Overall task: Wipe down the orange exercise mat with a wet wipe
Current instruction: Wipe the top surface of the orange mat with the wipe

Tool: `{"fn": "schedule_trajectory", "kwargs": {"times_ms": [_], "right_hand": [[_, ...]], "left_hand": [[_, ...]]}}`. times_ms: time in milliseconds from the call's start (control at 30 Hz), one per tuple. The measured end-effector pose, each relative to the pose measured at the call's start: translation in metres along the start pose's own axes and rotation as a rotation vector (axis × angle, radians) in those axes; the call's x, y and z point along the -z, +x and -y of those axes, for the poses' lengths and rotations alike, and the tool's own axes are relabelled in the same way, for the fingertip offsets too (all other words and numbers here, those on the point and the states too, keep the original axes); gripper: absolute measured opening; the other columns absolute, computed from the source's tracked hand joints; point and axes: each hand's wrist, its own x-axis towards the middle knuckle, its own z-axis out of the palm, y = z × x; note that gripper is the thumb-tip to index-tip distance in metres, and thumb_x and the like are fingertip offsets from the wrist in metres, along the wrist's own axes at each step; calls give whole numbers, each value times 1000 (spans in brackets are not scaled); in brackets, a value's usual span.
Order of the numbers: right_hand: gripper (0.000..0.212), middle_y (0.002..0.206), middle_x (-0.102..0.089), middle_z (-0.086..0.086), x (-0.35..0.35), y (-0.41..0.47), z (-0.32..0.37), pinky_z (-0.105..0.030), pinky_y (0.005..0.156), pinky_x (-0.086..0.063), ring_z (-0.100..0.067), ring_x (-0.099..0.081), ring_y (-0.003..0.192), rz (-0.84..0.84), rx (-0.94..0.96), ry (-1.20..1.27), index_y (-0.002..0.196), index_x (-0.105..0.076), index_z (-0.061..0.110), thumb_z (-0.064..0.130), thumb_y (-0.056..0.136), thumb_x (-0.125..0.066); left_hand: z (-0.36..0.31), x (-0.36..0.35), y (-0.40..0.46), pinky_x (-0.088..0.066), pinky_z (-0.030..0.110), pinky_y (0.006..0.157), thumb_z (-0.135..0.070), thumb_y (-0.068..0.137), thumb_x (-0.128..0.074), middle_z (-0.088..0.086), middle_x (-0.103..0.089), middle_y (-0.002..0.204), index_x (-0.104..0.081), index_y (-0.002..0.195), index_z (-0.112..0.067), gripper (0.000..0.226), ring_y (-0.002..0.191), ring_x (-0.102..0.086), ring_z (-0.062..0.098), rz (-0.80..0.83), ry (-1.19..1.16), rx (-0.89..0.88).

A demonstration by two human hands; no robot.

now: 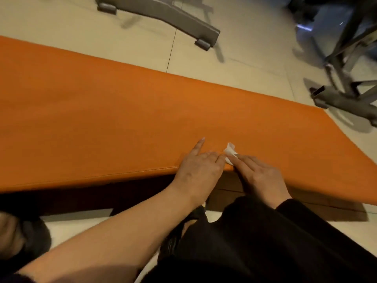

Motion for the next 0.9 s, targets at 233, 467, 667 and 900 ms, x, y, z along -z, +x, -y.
{"fn": "schedule_trajectory", "kwargs": {"times_ms": [233,467,667,900], "right_hand": [[64,132,-60,-3,180,50,-1,-35,71,-56,-24,-63,110,-153,13,-211,142,-46,20,10,83,-70],[43,123,-60,1,239,64,58,-35,86,-52,-21,-58,107,-257,-52,-141,139,-42,27,17,98,-50],[49,128,-56,-6,115,51,101,-38,70,-51,-30,-57,107,-83,-26,-112,143,-40,16,13,95,-51],[52,97,-67,-7,-62,2,160,-30,47,-45,-26,-63,81,-286,-83,48,116,-56,5,7,67,-73]], "left_hand": [[39,159,5,12,39,119,-6,93,-41,-1,-63,123,-37,144,-20,53,116,-57,16,-226,133,58],[87,231,-34,17,31,109,-17,90,-54,-3,-70,107,-48,135,-27,46,109,-61,15,-181,358,-49],[97,140,-55,-18,39,120,-16,87,-58,5,-70,97,-56,116,-18,30,101,-63,22,252,301,-224],[69,14,-60,-47,40,92,-30,96,-51,9,-66,105,-58,112,-10,27,94,-62,31,660,351,-359]]}}
